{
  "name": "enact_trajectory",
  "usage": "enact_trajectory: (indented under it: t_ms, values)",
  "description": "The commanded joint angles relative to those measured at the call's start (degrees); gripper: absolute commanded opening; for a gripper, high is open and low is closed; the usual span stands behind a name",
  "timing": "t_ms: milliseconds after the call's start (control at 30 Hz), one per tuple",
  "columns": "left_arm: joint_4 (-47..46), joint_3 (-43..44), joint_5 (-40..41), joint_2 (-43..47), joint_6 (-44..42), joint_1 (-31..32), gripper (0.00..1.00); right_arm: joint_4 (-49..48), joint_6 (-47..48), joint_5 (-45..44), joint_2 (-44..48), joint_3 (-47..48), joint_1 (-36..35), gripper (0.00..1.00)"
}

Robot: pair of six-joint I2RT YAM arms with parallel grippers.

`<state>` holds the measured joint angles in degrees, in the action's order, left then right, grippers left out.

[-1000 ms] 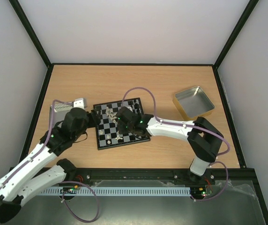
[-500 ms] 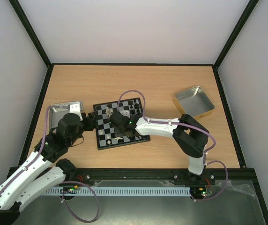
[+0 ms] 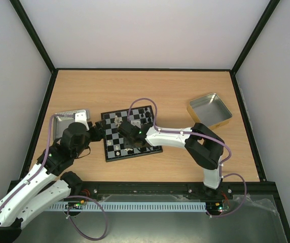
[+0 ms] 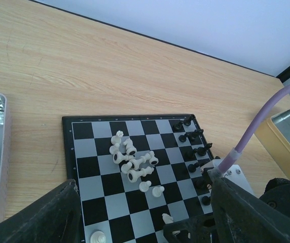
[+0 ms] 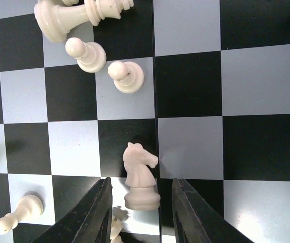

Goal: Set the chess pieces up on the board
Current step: Pick up the chess piece from the chessboard.

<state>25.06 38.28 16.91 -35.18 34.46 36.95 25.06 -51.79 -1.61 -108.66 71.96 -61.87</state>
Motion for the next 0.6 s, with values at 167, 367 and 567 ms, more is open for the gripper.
enact_trajectory:
  t_ms: [167,367,567]
  values:
    - [-0.01,-0.66,1.37,-0.26,-0.44,-0.21,0.72,0.41,0.27,0.37,-1.18,0.86,-0.43,0.23]
    - [0.1,-0.59,1.51,-0.91,-0.29,-0.21,0.73,-0.6,0.84,0.84,-1.63,0.11,-0.43,0.2]
    - [0.17,-0.67,1.64,-1.59,-0.07,-0.22,0.74,-1.55,1.79,0.48,-1.84,-0.49,-0.41,0.14]
